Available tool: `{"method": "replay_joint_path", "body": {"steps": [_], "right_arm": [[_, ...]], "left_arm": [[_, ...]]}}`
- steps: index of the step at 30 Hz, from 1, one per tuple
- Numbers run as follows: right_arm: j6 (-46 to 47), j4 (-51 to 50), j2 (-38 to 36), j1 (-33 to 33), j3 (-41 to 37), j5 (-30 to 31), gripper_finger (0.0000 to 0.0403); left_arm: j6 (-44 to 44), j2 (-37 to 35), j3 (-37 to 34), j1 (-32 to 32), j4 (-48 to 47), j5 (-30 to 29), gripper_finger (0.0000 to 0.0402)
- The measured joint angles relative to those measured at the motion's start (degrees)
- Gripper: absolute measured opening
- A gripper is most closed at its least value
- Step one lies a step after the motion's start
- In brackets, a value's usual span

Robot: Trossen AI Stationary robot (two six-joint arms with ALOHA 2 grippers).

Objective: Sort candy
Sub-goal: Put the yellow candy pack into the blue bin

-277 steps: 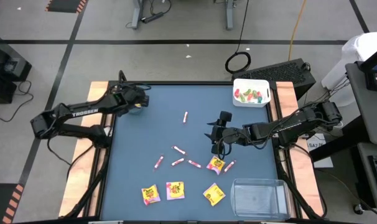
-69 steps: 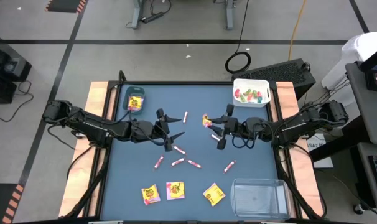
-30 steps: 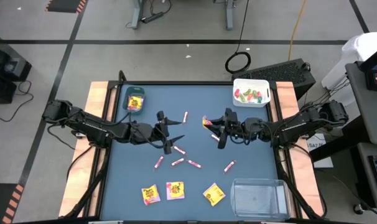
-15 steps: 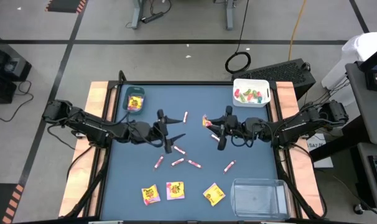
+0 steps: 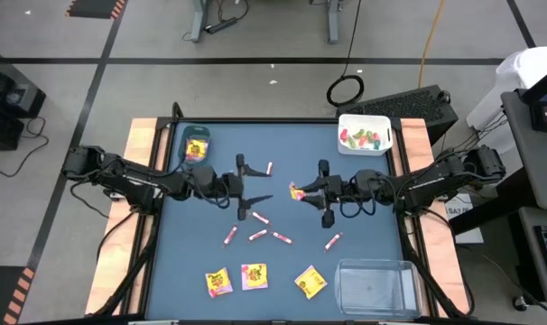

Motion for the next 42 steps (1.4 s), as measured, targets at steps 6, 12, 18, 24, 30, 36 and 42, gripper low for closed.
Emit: {"method": "replay_joint_path", "body": {"steps": [6, 12, 18, 24, 30, 36, 42], "right_arm": [[-0.6, 0.0, 0.2, 0.0, 0.0, -0.3, 0.0066], [-0.6, 0.3, 1.4, 0.0, 0.0, -0.1, 0.0066], [-0.4, 0.1, 1.7, 0.0, 0.0, -0.1, 0.0066], [-0.2, -0.2, 1.8, 0.0, 0.0, -0.1, 0.0066], [0.3, -0.2, 1.8, 0.0, 0.0, -0.3, 0.0066], [0.9, -0.2, 1.8, 0.0, 0.0, 0.0, 0.0066], [1.2, -1.6, 1.7, 0.0, 0.0, 3.0, 0.0105]], "left_arm": [[0.0, 4.6, 1.5, 2.5, 5.6, 8.8, 0.0278], [0.0, 10.7, 6.6, 4.6, 6.0, 10.8, 0.0316], [3.0, 15.3, 10.5, 5.3, 4.7, 16.8, 0.0341], [7.0, 17.3, 11.7, 5.3, 1.7, 19.2, 0.0313], [7.9, 17.3, 11.8, 5.3, 2.6, 19.1, 0.0241], [7.9, 17.3, 11.8, 5.5, 3.2, 19.2, 0.0152], [7.4, 17.3, 11.8, 6.1, 2.5, 18.9, 0.0088]]}}
